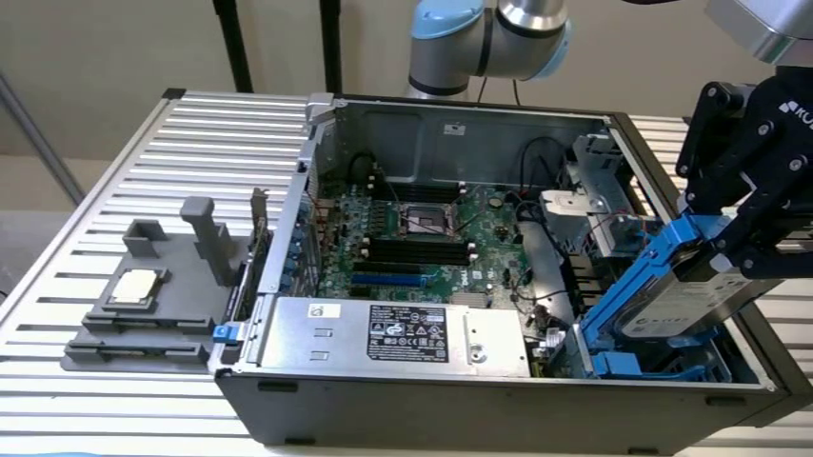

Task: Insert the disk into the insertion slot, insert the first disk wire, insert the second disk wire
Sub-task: 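Insert the disk into the insertion slot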

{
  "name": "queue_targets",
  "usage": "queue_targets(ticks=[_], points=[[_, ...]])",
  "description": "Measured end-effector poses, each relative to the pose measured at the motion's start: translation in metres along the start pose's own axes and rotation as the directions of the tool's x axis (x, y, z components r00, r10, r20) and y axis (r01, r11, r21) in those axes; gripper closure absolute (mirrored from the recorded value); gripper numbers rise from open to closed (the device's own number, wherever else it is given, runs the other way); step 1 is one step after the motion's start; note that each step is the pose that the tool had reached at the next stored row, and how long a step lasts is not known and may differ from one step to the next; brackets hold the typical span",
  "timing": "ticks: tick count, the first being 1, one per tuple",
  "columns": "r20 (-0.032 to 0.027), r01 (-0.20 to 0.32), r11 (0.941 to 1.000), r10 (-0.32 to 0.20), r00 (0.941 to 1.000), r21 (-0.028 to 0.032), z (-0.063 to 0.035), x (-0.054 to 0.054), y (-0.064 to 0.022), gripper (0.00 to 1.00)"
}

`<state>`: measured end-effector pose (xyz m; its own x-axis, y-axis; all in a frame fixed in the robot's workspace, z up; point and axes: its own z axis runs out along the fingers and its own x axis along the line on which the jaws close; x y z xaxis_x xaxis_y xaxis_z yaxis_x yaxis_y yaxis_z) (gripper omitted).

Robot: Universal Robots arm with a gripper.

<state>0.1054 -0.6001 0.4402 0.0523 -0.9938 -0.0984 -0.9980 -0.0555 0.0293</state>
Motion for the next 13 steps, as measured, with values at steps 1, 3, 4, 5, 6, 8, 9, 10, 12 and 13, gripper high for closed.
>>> queue_targets(ticks=[1, 3, 4, 5, 6, 8, 9, 10, 12, 13], points=[[0.0013, 0.002, 1.0000, -0.002, 1.0000, -0.0001, 0.0004, 0.0002, 0.0000, 0.67], [0.0027, 0.005, 1.0000, -0.005, 1.0000, -0.0004, 0.0007, 0.0006, 0.0000, 0.67], [0.0029, 0.007, 1.0000, -0.007, 1.0000, -0.0005, 0.0008, 0.0008, 0.0000, 0.67], [0.0031, 0.008, 1.0000, -0.008, 1.0000, -0.0006, 0.0009, 0.0009, 0.0000, 0.67], [0.0033, 0.009, 1.0000, -0.009, 1.0000, -0.0006, 0.0011, 0.0010, 0.0000, 0.67], [0.0035, 0.010, 0.9999, -0.010, 0.9999, -0.0008, 0.0012, 0.0013, 0.0000, 0.67], [0.0035, 0.011, 0.9999, -0.011, 0.9999, -0.0009, 0.0013, 0.0016, 0.0000, 0.67], [0.0035, 0.011, 0.9999, -0.011, 0.9999, -0.0009, 0.0014, 0.0018, 0.0000, 0.67], [0.0034, 0.011, 0.9999, -0.011, 0.9999, -0.0010, 0.0016, 0.0021, 0.0000, 0.67], [0.0034, 0.011, 0.9999, -0.011, 0.9999, -0.0010, 0.0018, 0.0023, 0.0001, 0.67]])
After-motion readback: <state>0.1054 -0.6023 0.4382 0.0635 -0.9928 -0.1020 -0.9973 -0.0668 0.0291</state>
